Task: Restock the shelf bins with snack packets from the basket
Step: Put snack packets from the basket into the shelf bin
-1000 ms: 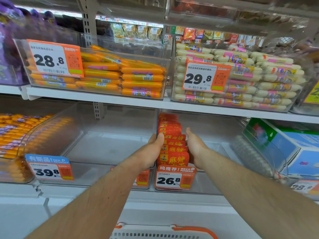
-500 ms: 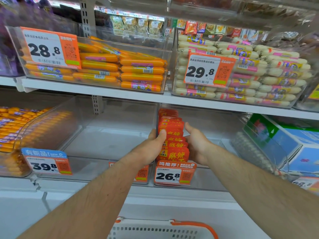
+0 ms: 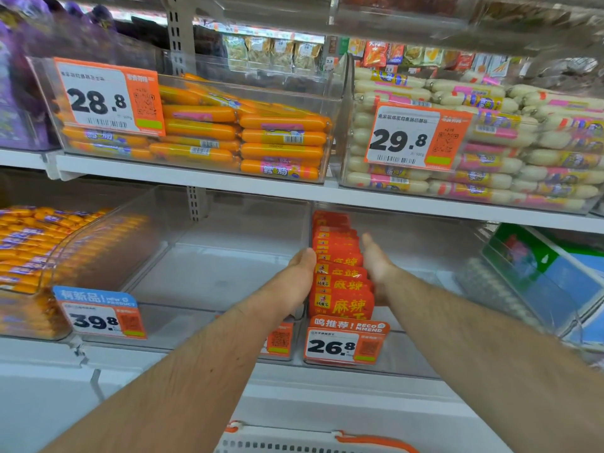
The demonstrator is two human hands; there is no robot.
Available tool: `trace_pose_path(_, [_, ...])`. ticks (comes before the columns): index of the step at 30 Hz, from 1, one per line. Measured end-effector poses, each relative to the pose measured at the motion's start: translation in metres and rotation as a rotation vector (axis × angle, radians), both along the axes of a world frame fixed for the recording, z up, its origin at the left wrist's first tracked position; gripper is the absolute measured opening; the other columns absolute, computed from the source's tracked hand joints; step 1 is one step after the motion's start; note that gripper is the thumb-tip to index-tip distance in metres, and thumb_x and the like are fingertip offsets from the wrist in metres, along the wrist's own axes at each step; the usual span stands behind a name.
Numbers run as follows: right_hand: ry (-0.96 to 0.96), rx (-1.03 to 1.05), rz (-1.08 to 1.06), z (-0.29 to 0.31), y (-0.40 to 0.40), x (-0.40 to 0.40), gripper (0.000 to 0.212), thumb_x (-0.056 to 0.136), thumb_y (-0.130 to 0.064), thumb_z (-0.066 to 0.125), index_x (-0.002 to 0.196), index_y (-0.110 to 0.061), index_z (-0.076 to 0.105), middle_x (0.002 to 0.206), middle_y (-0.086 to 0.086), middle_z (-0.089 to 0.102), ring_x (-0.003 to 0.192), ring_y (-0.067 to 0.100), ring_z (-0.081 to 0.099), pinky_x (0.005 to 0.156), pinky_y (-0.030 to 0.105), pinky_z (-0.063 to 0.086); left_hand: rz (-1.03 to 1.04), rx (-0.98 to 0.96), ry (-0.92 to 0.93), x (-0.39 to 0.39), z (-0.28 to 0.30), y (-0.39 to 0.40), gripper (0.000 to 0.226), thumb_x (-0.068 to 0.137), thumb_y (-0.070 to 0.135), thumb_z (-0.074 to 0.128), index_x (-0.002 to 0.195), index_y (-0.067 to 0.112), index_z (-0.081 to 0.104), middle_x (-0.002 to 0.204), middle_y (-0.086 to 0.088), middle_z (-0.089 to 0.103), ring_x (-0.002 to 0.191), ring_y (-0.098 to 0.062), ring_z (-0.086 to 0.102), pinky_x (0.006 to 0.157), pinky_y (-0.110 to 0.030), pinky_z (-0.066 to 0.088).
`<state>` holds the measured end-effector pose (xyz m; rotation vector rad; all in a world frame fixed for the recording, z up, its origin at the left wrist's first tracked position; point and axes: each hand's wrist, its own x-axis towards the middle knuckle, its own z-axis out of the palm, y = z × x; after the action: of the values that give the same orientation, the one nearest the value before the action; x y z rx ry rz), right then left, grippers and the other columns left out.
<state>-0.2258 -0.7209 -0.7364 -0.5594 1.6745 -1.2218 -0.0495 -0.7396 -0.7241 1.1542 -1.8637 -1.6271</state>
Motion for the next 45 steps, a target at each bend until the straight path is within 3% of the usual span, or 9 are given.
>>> trace_pose_path(8, [0.056,0.019,0.021,0.007,-0.005,-0.008,0.086,0.090,-0.076,0.021,0.055,-0.012,0.066,0.049,0.007,0.061,0.041,0.019,0.061,0.061,0.030,0.046,0.016,0.040,0.029,0.000,-0.006,-0.005,0.044,0.103,0.055,0.017,0.134,0.038,0.042,0.106,0.007,0.069,0.090,-0.007,0.062,0.074,-0.029,0.042])
trace_pose_path(13, [0.070,-0.061,-0.060,-0.003,-0.031,-0.027,0.099,0.074,-0.092,0.029,0.121,-0.013,0.063,0.061,0.002,0.065,0.058,0.019,0.067,0.071,0.030,0.054,0.048,0.060,0.026,0.000,-0.004,-0.006,0.035,0.103,0.054,0.023,0.130,0.040,0.040,0.101,0.006,0.068,0.090,-0.012,0.062,0.073,-0.031,0.044])
trace_pose_path(18, [0.018,-0.161,-0.049,0.011,-0.038,-0.002,0.074,0.092,-0.072,0.029,0.067,-0.011,0.062,0.044,0.006,0.059,0.036,0.019,0.060,0.038,0.023,0.049,0.041,-0.009,0.019,-0.002,-0.010,-0.011,0.031,0.098,0.058,0.024,0.118,0.043,0.042,0.099,0.003,0.073,0.094,-0.017,0.067,0.091,-0.041,0.049])
trace_pose_path(24, [-0.077,-0.112,-0.094,0.017,-0.027,-0.003,0.087,0.089,-0.079,0.023,0.045,-0.015,0.062,0.042,0.002,0.054,0.036,0.017,0.057,0.047,0.024,0.049,0.049,-0.045,-0.016,-0.003,-0.014,-0.012,0.039,0.093,0.064,0.023,0.124,0.046,0.040,0.105,0.004,0.070,0.102,-0.019,0.064,0.098,-0.044,0.045])
trace_pose_path(28, [-0.106,-0.020,-0.120,0.015,-0.020,0.000,0.088,0.085,-0.084,0.013,0.061,-0.012,0.058,0.044,0.007,0.056,0.036,0.019,0.058,0.057,0.026,0.046,0.047,-0.022,0.012,-0.002,-0.012,-0.013,0.035,0.102,0.055,0.022,0.129,0.041,0.039,0.102,0.006,0.069,0.090,-0.010,0.062,0.074,-0.030,0.043])
trace_pose_path(34, [-0.155,-0.032,-0.163,0.016,-0.008,0.016,0.096,0.090,-0.079,0.017,0.032,-0.014,0.057,0.045,0.006,0.058,0.037,0.021,0.060,0.059,0.031,0.045,0.071,-0.035,-0.015,-0.005,-0.013,-0.012,0.038,0.101,0.056,0.020,0.131,0.041,0.038,0.103,0.003,0.069,0.095,-0.016,0.063,0.086,-0.038,0.044])
trace_pose_path(39, [-0.145,0.030,-0.213,0.020,0.006,0.015,0.083,0.084,-0.086,0.014,0.062,-0.014,0.052,0.044,0.006,0.053,0.034,0.019,0.055,0.047,0.026,0.048,0.074,-0.019,0.005,-0.003,-0.010,-0.010,0.037,0.103,0.054,0.022,0.131,0.039,0.039,0.100,0.004,0.069,0.086,-0.009,0.063,0.066,-0.026,0.039])
trace_pose_path(43, [-0.207,0.107,-0.218,0.015,0.020,0.012,0.096,0.074,-0.094,0.010,0.102,-0.011,0.052,0.036,0.005,0.046,0.027,0.019,0.048,0.053,0.027,0.039,0.084,-0.015,0.011,-0.004,-0.010,-0.009,0.038,0.102,0.054,0.021,0.131,0.039,0.041,0.102,0.003,0.070,0.089,-0.013,0.064,0.073,-0.029,0.041])
trace_pose_path(45, [-0.262,0.055,-0.225,0.016,0.022,0.019,0.091,0.079,-0.089,0.013,0.088,-0.009,0.054,0.037,0.006,0.047,0.028,0.020,0.050,0.046,0.028,0.046,0.091,-0.015,0.004,-0.005,-0.009,-0.008,0.038,0.102,0.054,0.021,0.129,0.038,0.042,0.101,0.002,0.070,0.088,-0.013,0.065,0.070,-0.028,0.041])
